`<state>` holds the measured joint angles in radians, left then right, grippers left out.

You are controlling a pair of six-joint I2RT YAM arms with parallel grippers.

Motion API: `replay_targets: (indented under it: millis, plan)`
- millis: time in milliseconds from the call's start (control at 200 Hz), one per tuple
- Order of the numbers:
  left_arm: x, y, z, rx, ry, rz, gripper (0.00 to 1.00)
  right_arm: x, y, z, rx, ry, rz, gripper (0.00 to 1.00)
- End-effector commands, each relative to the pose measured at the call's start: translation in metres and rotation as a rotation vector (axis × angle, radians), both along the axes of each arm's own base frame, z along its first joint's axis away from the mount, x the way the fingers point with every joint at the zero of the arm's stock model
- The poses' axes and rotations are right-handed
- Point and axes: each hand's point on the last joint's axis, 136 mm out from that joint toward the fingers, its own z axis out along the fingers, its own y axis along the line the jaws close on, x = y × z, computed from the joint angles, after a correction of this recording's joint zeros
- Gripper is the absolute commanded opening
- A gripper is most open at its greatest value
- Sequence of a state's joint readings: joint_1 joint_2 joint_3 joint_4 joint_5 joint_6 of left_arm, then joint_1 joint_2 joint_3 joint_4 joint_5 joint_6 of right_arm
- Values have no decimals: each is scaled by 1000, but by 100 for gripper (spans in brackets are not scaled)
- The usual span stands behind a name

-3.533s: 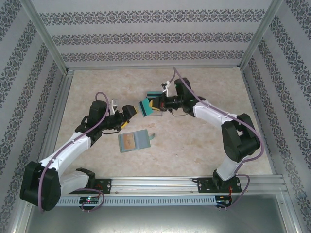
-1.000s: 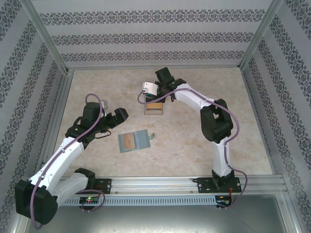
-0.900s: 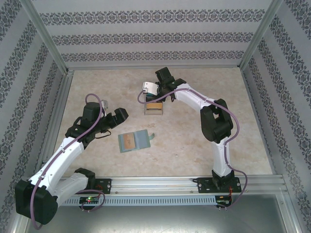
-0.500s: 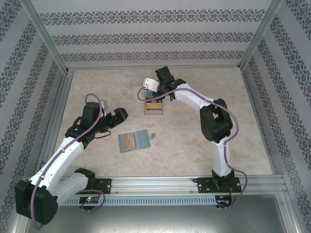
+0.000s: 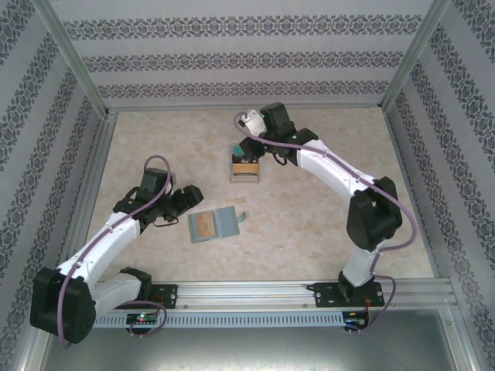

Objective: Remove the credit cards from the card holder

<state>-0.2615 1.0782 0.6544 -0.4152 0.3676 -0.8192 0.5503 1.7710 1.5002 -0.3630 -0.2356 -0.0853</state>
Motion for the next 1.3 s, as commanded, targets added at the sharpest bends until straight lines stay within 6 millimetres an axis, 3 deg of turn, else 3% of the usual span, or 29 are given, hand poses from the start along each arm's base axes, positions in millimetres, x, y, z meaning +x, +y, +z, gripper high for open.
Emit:
replay_targets:
  millis: [0,130,265,480,839,1144,1294]
  plan:
    - [-17,5,-22,-1,99,17,70,-61,17,-45,51,277,-36,28]
    - [-21,2,-36,-15,136,12,58,-102,19,-86,44,437,-98,24]
    - [-19,-6,-43,-57,142,-12,55,-138,28,-127,-12,561,-114,26]
    - [-15,-17,-55,-99,162,-53,51,-159,32,-172,-81,641,-157,26]
    - [-23,-12,-71,-44,222,-55,49,-171,39,-204,-149,683,-145,24]
    - [-24,-18,-81,-47,254,-73,48,-172,42,-206,-154,688,-142,23]
    - [-25,-17,-77,-35,243,-74,49,-174,41,-208,-158,693,-142,23]
